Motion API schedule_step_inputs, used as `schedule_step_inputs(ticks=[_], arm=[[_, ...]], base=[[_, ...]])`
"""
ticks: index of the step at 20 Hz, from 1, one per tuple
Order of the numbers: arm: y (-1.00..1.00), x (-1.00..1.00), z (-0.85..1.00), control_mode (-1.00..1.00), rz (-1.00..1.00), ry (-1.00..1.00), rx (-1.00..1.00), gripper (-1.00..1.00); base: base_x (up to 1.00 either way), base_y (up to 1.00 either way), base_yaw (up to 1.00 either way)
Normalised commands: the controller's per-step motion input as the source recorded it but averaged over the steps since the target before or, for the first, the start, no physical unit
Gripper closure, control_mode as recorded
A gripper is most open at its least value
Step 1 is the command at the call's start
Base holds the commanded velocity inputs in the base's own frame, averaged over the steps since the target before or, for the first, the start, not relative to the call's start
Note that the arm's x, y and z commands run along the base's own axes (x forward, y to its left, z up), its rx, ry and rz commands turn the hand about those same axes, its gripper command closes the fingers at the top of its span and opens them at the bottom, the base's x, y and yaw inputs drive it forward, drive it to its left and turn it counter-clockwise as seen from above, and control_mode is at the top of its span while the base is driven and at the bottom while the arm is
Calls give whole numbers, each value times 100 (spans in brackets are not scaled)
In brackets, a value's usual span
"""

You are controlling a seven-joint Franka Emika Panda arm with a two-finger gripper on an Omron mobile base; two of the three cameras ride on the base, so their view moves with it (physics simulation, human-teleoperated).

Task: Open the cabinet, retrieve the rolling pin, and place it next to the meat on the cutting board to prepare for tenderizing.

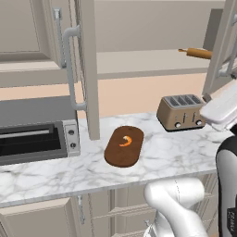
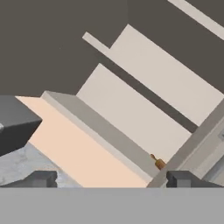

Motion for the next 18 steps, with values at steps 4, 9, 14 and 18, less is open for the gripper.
schedule_step_inputs(ticks=[4,9,14,18], arm=[[16,42,-26,-100,0,4,-21,-100],[15,65,-17,-100,0,5,-20,-100],[5,55,-11,-100,-1,3,-21,-100],[0,30,-12,-100,-10,0,-21,-100]], base=[[0,0,0],[0,0,0],[0,0,0],[0,0,0]])
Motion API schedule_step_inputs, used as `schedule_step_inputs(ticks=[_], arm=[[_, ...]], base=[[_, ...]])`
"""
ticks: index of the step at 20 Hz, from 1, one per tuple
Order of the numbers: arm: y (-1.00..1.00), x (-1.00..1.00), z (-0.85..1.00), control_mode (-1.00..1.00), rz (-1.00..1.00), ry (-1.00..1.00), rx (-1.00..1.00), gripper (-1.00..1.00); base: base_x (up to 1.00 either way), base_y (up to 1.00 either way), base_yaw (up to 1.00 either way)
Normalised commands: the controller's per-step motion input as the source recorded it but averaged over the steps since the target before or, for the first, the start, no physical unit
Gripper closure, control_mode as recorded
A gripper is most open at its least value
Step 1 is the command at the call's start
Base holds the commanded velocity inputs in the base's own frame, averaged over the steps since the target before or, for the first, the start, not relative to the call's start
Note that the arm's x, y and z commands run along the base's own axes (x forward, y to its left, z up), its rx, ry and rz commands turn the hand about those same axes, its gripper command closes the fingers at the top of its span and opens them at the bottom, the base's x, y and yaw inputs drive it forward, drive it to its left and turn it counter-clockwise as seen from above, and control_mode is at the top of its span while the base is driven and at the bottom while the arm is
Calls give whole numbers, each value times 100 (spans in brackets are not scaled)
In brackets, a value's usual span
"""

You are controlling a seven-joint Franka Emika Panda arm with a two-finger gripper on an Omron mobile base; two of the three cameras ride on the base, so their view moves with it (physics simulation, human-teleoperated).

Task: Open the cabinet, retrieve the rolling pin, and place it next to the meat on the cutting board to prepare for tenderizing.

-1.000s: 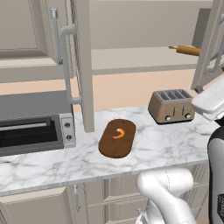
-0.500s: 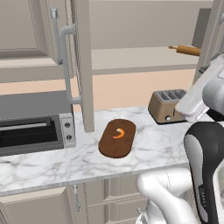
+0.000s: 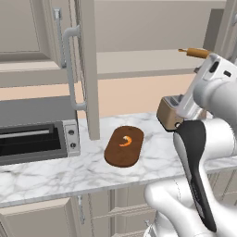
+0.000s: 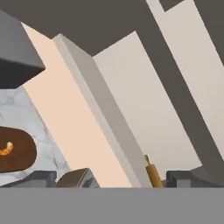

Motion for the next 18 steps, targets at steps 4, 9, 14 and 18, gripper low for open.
schedule_step_inputs(ticks=[4,9,14,18], arm=[[0,32,-12,-100,-17,0,-18,-100],[-13,3,-7,-100,-13,2,-10,-100],[-35,0,0,-100,-19,0,-5,-100],[-32,17,0,-100,-20,1,-4,-100]], base=[[0,0,0],[0,0,0],[0,0,0],[0,0,0]])
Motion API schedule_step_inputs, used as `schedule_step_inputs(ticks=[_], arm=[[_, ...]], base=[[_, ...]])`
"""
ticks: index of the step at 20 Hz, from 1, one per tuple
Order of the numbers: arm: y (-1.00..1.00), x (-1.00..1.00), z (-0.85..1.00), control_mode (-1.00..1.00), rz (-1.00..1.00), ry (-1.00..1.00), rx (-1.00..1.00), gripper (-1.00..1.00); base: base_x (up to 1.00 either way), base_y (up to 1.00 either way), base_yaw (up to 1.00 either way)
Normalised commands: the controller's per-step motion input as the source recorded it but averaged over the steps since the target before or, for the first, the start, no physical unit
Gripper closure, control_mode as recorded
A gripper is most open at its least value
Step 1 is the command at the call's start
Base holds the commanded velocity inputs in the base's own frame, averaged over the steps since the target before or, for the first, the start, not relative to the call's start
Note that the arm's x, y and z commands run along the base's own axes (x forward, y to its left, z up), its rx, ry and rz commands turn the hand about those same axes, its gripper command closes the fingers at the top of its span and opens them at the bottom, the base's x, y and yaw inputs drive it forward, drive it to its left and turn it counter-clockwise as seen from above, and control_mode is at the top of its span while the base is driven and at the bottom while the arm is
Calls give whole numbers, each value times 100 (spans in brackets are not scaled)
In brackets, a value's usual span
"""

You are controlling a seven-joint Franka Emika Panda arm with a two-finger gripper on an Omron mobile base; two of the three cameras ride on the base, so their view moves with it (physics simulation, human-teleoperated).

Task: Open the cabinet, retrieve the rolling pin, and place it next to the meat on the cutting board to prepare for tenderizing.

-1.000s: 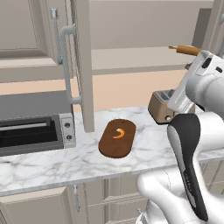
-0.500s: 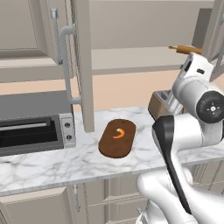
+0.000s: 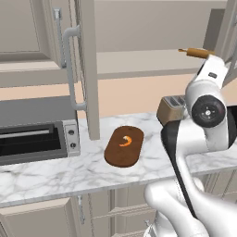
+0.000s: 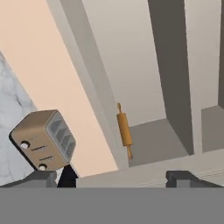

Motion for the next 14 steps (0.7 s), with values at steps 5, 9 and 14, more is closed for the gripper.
schedule_step_inputs(ticks=[5,9,14], arm=[[-17,46,0,-100,-17,4,-4,-100],[-10,43,0,-100,-14,2,-4,-100],[-18,28,0,-100,-11,0,-3,-100]], base=[[0,0,0],[0,0,0],[0,0,0]])
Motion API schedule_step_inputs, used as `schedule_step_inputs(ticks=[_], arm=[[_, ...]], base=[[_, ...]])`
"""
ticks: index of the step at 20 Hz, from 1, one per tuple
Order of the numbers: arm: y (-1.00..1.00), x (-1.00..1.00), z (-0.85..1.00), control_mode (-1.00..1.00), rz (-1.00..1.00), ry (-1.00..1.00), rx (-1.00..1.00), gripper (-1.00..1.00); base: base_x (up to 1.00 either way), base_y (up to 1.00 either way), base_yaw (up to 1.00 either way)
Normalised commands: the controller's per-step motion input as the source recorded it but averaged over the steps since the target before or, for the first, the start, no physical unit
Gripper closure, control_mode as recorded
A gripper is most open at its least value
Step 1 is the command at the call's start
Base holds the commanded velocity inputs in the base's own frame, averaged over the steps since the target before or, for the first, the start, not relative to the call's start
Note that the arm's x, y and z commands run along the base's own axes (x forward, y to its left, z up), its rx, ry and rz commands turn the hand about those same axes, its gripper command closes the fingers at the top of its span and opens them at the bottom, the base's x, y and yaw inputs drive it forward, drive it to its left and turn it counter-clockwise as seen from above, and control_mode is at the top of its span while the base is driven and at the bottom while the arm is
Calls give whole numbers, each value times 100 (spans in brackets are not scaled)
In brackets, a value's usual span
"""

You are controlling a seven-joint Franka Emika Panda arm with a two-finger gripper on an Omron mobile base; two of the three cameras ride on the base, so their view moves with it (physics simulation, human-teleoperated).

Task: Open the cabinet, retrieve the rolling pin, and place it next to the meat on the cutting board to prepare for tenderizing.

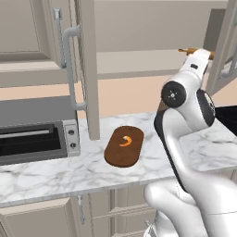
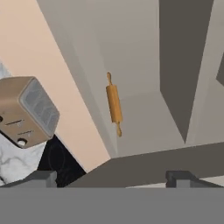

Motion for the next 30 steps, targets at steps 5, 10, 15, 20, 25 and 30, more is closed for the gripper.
schedule_step_inputs(ticks=[5,10,15,20,25,30], arm=[[-21,20,0,-100,-10,0,-4,-100],[-27,7,0,-100,-8,0,-2,-100],[-30,3,0,-100,-9,0,-3,-100],[-40,0,0,-100,-9,0,-3,-100],[-44,-6,0,-100,-9,0,-2,-100],[-46,-33,0,-100,-14,0,0,-100]], base=[[0,0,0],[0,0,0],[0,0,0],[0,0,0],[0,0,0],[0,0,0]])
